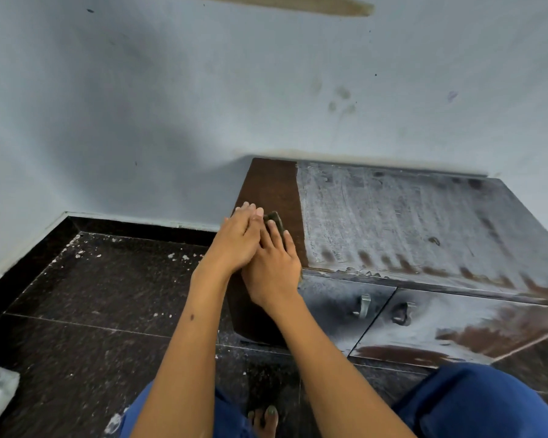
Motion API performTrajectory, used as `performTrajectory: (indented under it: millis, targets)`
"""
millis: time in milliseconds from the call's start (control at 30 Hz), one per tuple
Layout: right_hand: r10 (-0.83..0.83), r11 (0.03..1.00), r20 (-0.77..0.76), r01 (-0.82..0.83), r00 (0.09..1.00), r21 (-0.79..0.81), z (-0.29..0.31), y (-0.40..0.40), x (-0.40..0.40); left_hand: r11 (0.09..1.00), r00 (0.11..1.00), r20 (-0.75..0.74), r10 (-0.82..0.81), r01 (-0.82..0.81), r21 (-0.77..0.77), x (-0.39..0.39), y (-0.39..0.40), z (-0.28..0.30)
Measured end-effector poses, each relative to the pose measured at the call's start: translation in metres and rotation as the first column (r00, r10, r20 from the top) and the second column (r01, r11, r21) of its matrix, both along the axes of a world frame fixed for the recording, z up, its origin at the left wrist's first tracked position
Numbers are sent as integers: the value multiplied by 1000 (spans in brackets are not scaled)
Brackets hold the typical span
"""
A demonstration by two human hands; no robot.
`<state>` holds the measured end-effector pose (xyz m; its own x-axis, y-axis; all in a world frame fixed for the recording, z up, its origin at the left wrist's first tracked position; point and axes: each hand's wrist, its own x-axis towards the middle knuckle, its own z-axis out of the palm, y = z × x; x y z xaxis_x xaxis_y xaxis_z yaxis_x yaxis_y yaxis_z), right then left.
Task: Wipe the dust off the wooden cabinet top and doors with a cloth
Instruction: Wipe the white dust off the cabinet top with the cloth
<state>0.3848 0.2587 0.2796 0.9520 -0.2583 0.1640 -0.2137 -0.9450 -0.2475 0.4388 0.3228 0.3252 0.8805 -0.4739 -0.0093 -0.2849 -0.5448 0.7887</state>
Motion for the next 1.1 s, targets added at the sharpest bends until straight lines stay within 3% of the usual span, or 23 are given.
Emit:
performTrajectory:
  millis: [100, 200, 400, 500, 600, 733, 967, 1100]
  targets:
    - [-112, 993, 36, 111, 993, 27, -2, -14, -14, 998, 999, 21, -27, 26, 49, -3, -6, -1]
    - [-169, 986, -64, 169, 984, -8, 1, -9, -12, 992, 997, 44, -56, 51, 118, -6, -9, -4]
    - [-14, 975, -90, -6, 996, -222, 4, 14, 12, 993, 998, 51, -43, 38, 109, -9, -17, -2]
    - [7, 995, -73, -14, 997, -99, 2, 1, 3, 990, 999, 22, -38, 35, 133, -9, -22, -3]
    - [-82, 997, -25, 82, 996, -8, -3, -21, -20, 986, 998, 30, -51, 46, 161, -11, -29, -4]
    - [-213, 977, -20, 213, 977, 18, 0, -27, -28, 988, 996, 76, -49, 37, 152, -12, -28, -4]
    - [-38, 999, -43, 39, 998, 22, 3, -11, -13, 984, 997, 54, -57, 47, 171, -16, -28, -3]
    - [-181, 983, 35, 181, 983, 17, -6, -44, -37, 970, 996, 40, -85, 74, 231, -18, -33, -5]
